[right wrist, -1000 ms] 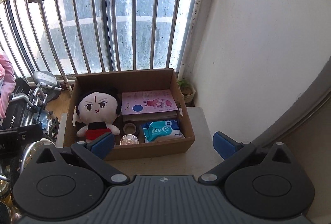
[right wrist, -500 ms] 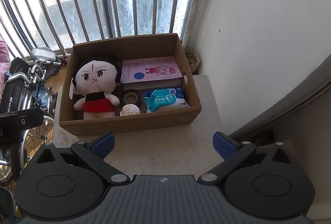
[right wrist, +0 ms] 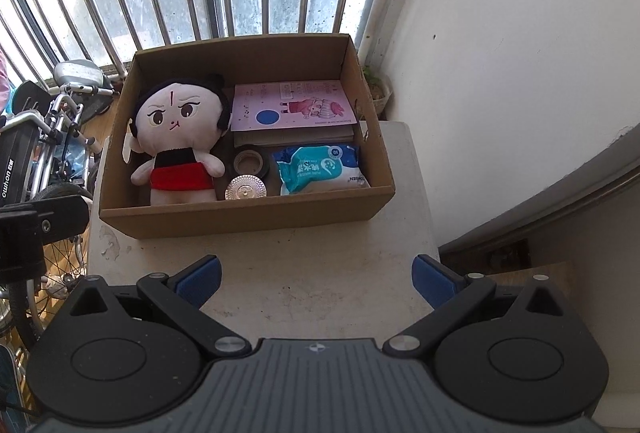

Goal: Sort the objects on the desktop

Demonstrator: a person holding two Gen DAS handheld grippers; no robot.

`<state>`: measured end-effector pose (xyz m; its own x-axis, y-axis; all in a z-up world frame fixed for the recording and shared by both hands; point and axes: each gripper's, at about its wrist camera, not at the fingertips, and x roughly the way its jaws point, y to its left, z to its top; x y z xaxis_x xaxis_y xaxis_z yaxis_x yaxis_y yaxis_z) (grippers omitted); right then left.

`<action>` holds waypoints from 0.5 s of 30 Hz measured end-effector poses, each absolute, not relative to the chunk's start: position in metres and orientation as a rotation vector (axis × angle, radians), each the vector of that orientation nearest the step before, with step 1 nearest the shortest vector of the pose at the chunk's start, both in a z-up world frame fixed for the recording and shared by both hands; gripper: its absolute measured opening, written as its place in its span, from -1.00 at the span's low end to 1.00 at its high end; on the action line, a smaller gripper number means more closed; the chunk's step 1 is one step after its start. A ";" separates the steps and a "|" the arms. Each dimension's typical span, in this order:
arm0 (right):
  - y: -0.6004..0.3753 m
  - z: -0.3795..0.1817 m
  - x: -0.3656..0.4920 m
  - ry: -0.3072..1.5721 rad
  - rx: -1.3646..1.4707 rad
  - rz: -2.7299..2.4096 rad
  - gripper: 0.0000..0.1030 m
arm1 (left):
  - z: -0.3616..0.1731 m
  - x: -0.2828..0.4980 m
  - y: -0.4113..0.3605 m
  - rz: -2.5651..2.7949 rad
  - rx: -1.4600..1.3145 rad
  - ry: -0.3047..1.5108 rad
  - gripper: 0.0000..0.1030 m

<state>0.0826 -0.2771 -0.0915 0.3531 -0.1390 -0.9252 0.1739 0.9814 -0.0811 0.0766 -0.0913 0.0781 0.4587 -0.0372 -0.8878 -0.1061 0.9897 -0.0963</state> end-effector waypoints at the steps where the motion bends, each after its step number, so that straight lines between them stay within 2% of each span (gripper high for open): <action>1: -0.277 -0.093 0.083 1.196 0.032 -0.203 1.00 | 0.076 0.078 -0.092 0.044 -0.141 1.105 0.99; 15: -0.285 -0.111 0.092 1.252 0.049 -0.233 1.00 | 0.054 0.087 -0.098 0.048 -0.093 1.200 0.99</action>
<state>0.0924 -0.2855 -0.1114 0.2930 -0.1477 -0.9446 0.2013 0.9754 -0.0901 0.0875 -0.0976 0.0545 0.3623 -0.0123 -0.9320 -0.0861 0.9952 -0.0466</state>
